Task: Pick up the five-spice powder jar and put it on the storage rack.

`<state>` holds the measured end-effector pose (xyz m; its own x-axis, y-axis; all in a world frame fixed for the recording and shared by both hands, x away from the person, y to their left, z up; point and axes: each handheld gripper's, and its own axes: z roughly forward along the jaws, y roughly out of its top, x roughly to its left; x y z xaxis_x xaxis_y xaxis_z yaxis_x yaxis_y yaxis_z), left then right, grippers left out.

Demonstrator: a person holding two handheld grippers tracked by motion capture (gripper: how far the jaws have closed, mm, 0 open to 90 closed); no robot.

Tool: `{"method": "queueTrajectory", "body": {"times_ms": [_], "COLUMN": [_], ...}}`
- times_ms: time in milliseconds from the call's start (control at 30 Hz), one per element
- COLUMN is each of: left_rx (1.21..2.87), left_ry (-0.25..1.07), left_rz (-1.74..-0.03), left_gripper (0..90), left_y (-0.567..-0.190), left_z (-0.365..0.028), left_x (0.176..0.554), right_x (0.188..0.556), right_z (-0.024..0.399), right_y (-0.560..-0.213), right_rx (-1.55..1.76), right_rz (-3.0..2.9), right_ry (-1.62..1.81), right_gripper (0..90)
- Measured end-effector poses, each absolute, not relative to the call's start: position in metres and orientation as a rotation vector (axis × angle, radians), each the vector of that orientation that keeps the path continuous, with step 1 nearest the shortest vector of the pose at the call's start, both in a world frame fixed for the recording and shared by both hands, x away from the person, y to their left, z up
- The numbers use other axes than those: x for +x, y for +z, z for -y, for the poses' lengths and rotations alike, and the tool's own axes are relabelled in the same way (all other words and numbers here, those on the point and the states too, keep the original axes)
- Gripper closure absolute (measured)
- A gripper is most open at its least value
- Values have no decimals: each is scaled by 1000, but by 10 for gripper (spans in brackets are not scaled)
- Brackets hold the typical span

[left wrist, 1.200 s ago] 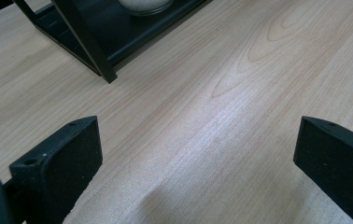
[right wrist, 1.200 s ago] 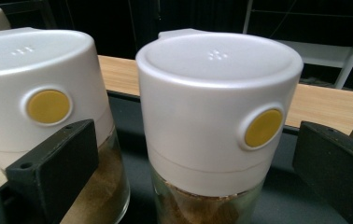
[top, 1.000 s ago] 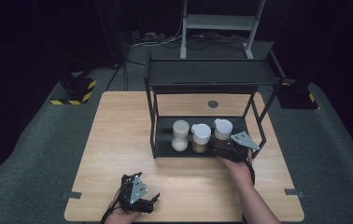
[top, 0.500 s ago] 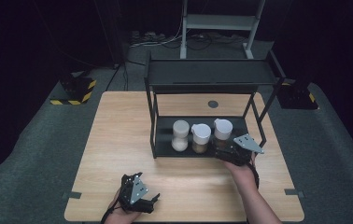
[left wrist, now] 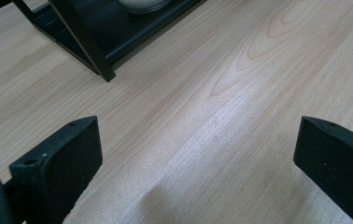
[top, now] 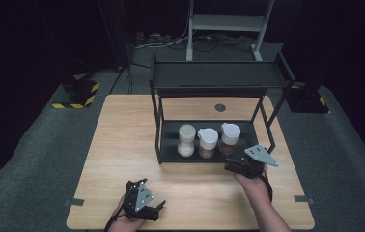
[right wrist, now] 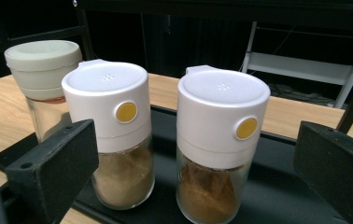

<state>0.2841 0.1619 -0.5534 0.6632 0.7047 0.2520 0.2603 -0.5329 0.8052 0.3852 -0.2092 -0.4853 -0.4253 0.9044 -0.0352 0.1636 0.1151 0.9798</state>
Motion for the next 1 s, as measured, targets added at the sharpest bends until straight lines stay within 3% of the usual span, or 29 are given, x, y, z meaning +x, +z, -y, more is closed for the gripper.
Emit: {"method": "queueTrajectory", "body": {"times_ms": [1000], "left_rx": [2108], "left_ry": [736], "left_rz": [-744], "left_gripper": [13], "left_y": [-553], "left_z": [-162], "left_x": [284], "right_x": [317], "right_z": [223], "right_y": [-492], "right_rx": [942], "right_rz": [-1753], "right_ry": [1299], "right_gripper": [0]}}
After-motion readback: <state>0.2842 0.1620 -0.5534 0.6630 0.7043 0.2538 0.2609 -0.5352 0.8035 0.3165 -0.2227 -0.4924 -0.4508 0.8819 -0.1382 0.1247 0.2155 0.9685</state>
